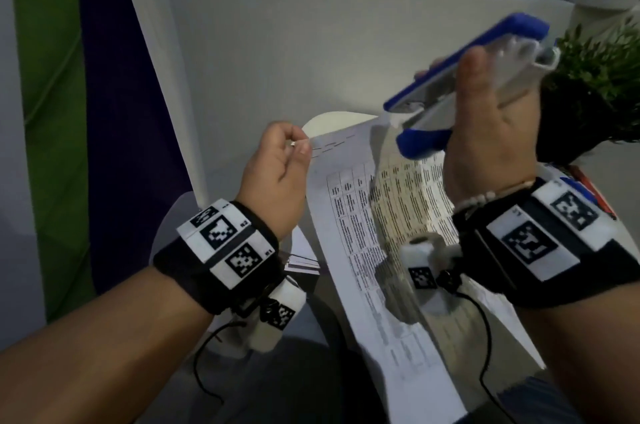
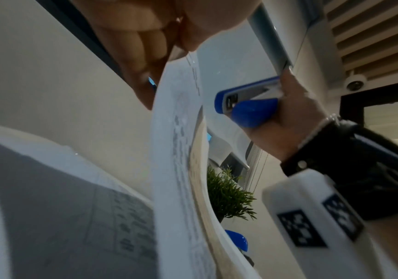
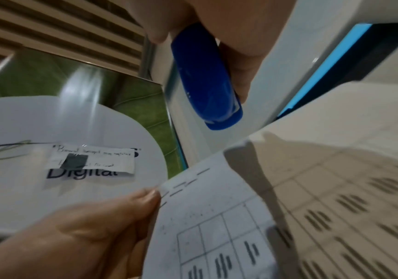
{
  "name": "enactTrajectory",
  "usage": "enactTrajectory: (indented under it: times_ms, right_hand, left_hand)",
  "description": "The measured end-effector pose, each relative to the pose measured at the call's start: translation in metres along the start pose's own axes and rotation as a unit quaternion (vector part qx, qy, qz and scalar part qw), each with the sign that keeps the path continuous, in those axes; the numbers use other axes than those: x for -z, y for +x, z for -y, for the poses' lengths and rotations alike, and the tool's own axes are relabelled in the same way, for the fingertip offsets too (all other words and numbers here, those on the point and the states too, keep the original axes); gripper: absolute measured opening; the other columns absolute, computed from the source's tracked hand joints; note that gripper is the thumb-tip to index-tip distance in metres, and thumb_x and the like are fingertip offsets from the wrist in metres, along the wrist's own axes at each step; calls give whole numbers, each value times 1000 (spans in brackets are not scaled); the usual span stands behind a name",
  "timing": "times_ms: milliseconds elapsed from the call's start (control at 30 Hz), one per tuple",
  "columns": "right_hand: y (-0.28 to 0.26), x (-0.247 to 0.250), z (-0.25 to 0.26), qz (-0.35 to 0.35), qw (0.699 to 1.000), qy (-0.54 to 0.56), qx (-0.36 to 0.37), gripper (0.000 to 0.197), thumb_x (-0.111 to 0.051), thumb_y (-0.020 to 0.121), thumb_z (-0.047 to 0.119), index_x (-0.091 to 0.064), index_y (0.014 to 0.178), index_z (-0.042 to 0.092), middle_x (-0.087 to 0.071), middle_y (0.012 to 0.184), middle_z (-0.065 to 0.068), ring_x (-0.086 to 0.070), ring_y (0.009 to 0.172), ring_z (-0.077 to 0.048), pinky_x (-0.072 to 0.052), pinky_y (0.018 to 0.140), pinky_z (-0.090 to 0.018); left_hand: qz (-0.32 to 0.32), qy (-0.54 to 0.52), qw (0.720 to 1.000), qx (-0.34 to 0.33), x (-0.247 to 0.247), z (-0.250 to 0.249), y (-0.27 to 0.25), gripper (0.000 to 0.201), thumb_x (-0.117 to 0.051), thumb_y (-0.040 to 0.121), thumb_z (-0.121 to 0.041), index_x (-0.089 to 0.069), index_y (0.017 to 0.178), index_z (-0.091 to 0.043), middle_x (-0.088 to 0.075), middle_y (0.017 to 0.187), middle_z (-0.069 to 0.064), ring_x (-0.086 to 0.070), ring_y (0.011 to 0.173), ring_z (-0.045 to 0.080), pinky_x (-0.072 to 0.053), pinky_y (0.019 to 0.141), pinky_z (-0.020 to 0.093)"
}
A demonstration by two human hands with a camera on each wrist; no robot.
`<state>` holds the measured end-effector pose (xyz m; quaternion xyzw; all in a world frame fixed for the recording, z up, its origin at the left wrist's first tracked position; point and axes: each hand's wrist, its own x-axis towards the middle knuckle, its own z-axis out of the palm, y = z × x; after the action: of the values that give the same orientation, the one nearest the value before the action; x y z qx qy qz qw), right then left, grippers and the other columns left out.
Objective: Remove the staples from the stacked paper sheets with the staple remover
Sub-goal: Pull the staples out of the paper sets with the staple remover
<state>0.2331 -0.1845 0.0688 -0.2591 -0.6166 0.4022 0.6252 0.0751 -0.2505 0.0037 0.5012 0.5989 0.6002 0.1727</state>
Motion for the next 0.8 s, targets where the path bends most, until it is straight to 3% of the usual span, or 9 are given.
enactTrajectory:
  times_ms: [67,133,233,300,367,600,733,800]
  right_hand:
    - [6,-7,5,40,998,-38,19,47,-54,78,57,-50,98,14,-63,95,-10,-64,87,-26,-56,76,-30]
    - [11,-12,4,71,994,-77,29,59,-50,78,56,-52,105,3,-64,100,-17,-65,85,-25,-58,74,-32]
    - [13,-17,3,101,988,-110,25,52,-48,75,61,-54,98,14,-66,94,-10,-66,84,-23,-57,75,-40]
    - [12,-17,1,107,987,-118,29,38,-48,74,61,-51,86,26,-61,79,5,-62,74,-10,-54,69,-27]
    - [11,-18,-1,106,986,-121,38,29,-49,75,59,-48,78,31,-51,68,15,-51,62,3,-42,62,-15]
    - [13,-20,-8,88,989,-109,54,25,-49,78,55,-44,70,31,-43,61,17,-42,57,5,-34,60,-13]
    - [12,-22,-11,86,990,-101,48,27,-49,76,56,-45,71,31,-44,61,17,-43,56,4,-35,60,-13]
    - [12,-23,-10,78,990,-105,49,27,-49,77,56,-45,70,31,-43,60,17,-43,56,4,-34,60,-12]
  left_hand:
    - [26,-12,1000,-8,-3,-7,0,6,-39,86,-36,-44,85,-33,-59,78,23,-54,64,41,-50,61,56]
    - [48,-12,999,-19,-5,-10,-1,6,-39,87,-35,-44,85,-37,-60,71,12,-53,59,35,-51,58,56]
    - [53,15,998,-36,-7,-11,-2,9,-39,88,-35,-44,84,-42,-53,65,15,-49,56,39,-48,53,56]
    - [51,19,998,-40,-7,-14,-3,9,-39,88,-35,-43,84,-41,-53,68,24,-49,57,42,-47,51,57]
    - [53,20,998,-38,-7,-17,-4,7,-38,88,-35,-42,85,-40,-54,73,30,-51,58,44,-48,51,56]
    - [42,50,995,-80,-7,-22,-7,7,-36,91,-30,-42,90,-27,-45,59,22,-40,49,34,-37,46,42]
    - [40,58,993,-91,-9,-23,-9,9,-36,93,-28,-43,94,-22,-45,60,21,-43,52,35,-39,48,44]
    - [42,66,991,-105,-9,-24,-9,8,-36,94,-26,-43,95,-21,-42,58,14,-42,52,34,-37,47,41]
